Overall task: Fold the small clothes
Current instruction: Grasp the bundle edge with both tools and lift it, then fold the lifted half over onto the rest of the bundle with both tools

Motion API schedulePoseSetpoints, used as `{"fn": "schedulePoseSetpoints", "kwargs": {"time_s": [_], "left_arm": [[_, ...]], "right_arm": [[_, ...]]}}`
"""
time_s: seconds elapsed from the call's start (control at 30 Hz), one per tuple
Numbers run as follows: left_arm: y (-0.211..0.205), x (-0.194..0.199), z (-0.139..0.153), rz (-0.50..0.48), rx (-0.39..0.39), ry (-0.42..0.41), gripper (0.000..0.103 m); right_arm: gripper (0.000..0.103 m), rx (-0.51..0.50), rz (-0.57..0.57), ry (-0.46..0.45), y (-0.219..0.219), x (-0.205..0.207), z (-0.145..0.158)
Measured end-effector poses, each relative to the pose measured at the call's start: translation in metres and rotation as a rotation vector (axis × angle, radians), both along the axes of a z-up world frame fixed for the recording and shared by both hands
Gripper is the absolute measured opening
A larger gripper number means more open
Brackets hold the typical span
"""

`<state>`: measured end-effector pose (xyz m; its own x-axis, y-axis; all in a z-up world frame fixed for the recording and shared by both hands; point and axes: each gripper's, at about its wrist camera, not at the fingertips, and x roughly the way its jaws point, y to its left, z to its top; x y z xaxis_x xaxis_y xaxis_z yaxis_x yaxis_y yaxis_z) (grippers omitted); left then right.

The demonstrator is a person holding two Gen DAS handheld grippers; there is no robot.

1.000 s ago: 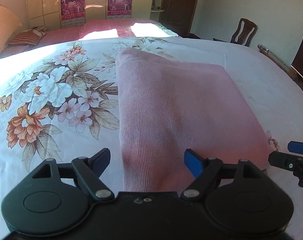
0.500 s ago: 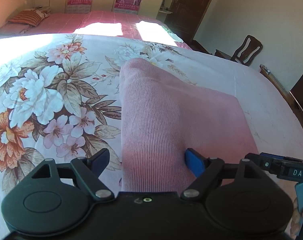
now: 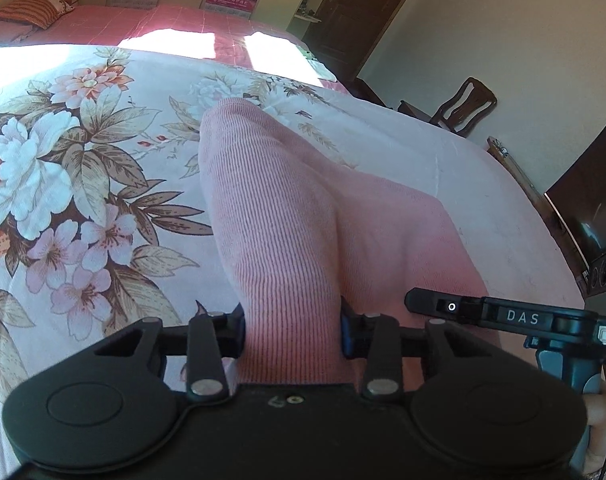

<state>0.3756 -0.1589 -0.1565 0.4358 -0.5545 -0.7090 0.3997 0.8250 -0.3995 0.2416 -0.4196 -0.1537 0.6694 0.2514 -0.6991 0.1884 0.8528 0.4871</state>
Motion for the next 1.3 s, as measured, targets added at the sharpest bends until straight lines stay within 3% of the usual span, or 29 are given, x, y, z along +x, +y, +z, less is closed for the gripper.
{"fn": "schedulePoseSetpoints", "kwargs": {"time_s": [0.33, 0.6, 1.0, 1.3], "left_arm": [[0.028, -0.015, 0.044, 0.001, -0.060, -0.093, 0.032], [0.129, -0.016, 0.076, 0.086, -0.032, -0.149, 0.032], [0.304, 0.018, 0.079, 0.124, 0.013, -0.190, 0.032], [0.364, 0.056, 0.054, 0.154, 0.053, -0.160, 0.032]], "right_arm": [[0.023, 0.041, 0.038, -0.123, 0.031, -0.018, 0.048], [0.023, 0.068, 0.137, -0.179, 0.121, 0.006, 0.078], [0.023, 0.061, 0.201, -0.186, 0.303, 0.092, 0.075], [0.023, 0.074, 0.214, -0.135, 0.377, 0.146, 0.044]]}}
